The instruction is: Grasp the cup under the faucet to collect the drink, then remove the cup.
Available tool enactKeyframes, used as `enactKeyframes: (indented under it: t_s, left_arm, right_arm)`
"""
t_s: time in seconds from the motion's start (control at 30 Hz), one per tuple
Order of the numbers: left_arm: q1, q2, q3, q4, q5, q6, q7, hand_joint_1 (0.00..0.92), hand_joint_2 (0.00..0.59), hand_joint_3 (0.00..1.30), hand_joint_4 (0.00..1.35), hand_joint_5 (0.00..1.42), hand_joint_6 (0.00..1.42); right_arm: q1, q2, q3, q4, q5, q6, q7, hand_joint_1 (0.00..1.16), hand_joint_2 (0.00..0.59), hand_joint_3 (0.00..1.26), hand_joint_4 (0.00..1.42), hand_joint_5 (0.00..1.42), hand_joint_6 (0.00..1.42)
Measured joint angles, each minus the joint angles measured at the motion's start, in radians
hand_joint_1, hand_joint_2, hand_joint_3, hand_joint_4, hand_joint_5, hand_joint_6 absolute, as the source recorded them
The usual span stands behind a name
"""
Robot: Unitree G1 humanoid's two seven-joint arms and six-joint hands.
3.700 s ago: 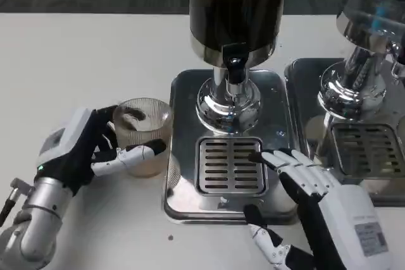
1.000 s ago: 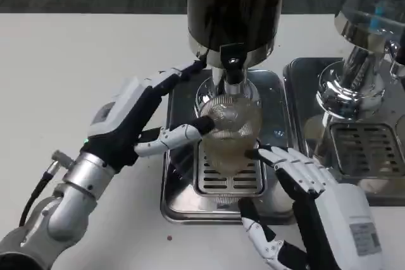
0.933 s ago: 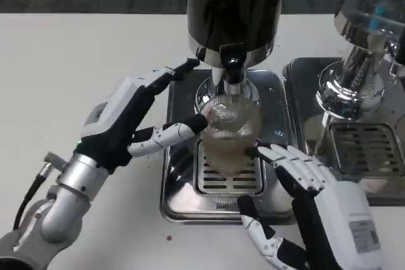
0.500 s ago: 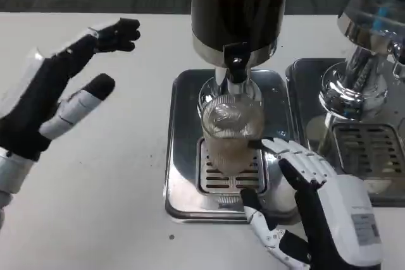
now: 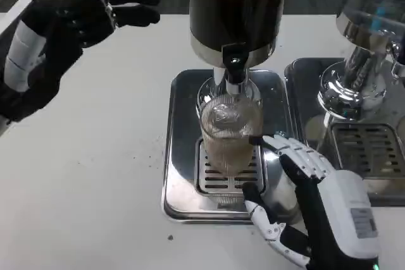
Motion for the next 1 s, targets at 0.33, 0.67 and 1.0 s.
enactKeyframes:
  t_s: [0.33, 0.67, 1.0]
  left_arm:
    - [-0.097, -0.05, 0.018, 0.0, -0.007, 0.288, -0.127, 0.0, 0.12, 0.28, 0.23, 0.27, 0.2]
    - [-0.139, -0.144, -0.006, 0.003, 0.093, 0.328, -0.123, 0.0, 0.122, 0.28, 0.22, 0.26, 0.19]
    - [-0.15, -0.275, -0.017, 0.098, 0.211, 0.244, -0.075, 0.0, 0.113, 0.26, 0.19, 0.24, 0.16]
  right_arm:
    - [-0.005, 0.009, 0.0, 0.03, 0.009, 0.0, -0.013, 0.44, 0.42, 0.31, 0.25, 0.22, 0.22]
    - [-0.02, 0.041, 0.003, 0.051, 0.027, -0.001, -0.032, 0.44, 0.42, 0.32, 0.26, 0.22, 0.21]
    - [-0.025, 0.044, 0.013, 0.074, 0.026, -0.001, -0.054, 0.44, 0.42, 0.34, 0.26, 0.22, 0.21]
